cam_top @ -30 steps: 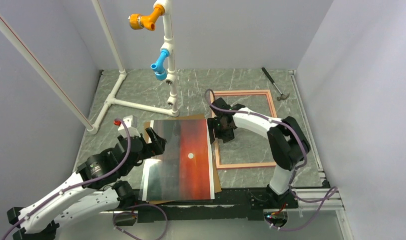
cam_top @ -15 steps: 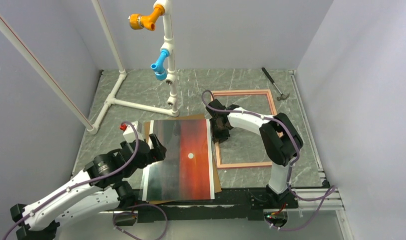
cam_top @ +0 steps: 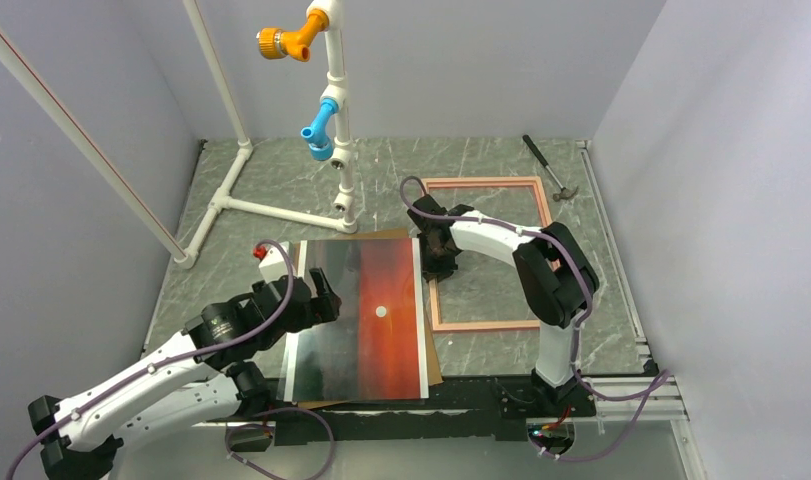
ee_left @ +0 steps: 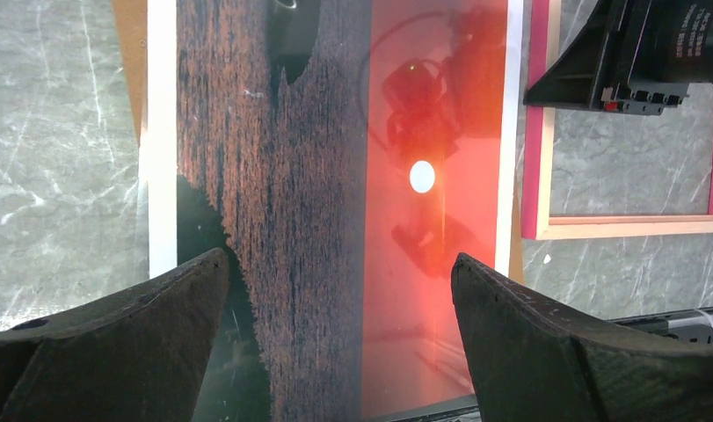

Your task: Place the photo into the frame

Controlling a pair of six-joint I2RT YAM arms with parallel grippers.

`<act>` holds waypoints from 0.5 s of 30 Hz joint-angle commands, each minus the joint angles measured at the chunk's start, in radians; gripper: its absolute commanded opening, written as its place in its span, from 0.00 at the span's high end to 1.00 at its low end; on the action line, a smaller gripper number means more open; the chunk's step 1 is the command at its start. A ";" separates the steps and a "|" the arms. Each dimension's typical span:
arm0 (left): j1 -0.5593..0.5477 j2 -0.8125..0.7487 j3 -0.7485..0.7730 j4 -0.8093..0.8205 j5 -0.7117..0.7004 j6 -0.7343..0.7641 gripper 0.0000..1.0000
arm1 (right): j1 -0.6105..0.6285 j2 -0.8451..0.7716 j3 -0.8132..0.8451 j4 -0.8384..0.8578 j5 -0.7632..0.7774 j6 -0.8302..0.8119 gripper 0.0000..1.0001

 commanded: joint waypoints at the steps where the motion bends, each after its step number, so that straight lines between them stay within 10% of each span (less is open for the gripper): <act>1: 0.002 0.005 -0.023 0.067 0.038 -0.010 0.01 | -0.009 0.010 0.032 0.001 0.070 0.009 0.77; 15: 0.123 0.145 -0.059 0.185 0.236 0.087 0.01 | -0.009 -0.146 0.034 -0.003 0.021 -0.016 0.32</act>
